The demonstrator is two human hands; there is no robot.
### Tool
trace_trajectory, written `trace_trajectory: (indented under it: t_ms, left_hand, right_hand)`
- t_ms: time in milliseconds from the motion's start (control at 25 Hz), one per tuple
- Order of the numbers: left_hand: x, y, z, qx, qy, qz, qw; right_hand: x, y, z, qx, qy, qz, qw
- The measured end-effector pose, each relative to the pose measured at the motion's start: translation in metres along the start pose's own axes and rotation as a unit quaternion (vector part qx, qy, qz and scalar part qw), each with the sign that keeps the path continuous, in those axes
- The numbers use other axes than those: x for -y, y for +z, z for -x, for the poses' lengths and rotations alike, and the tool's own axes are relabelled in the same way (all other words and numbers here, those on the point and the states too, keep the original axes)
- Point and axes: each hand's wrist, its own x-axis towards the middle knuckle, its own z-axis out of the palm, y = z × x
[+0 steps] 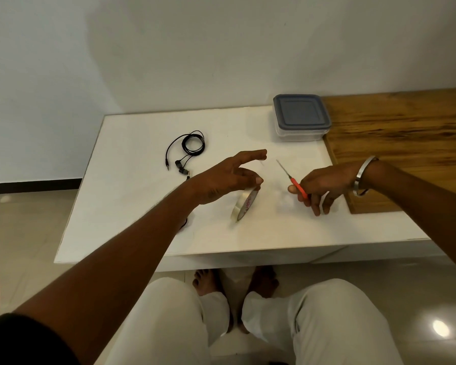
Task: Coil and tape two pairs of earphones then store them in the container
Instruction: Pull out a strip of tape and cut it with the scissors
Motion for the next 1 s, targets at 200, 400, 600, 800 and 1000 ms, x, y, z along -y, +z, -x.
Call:
trace_trajectory:
  t_ms: [200, 400, 600, 800, 1000]
  left_hand:
    - [0.002, -0.001, 0.002, -0.025, -0.005, 0.055, 0.998]
    - [0.001, -0.001, 0.003, -0.036, 0.006, 0.079, 0.996]
    - [0.007, 0.007, 0.001, -0.091, 0.016, 0.126, 0.988]
    - [0.009, 0.012, 0.003, -0.133, 0.037, 0.171, 0.976]
    - [0.014, 0.007, 0.007, -0.2, 0.026, 0.184, 0.962]
  right_hand:
    - [-0.009, -0.013, -0.008, -0.279, 0.051, 0.242, 0.928]
    - [-0.009, -0.006, -0.008, -0.282, 0.1, 0.224, 0.928]
    - [0.01, 0.02, -0.011, -0.39, -0.02, 0.231, 0.891]
    - [0.035, 0.063, -0.019, -0.193, -0.208, 0.02, 0.959]
    - [0.03, 0.066, -0.021, -0.253, -0.266, 0.044, 0.929]
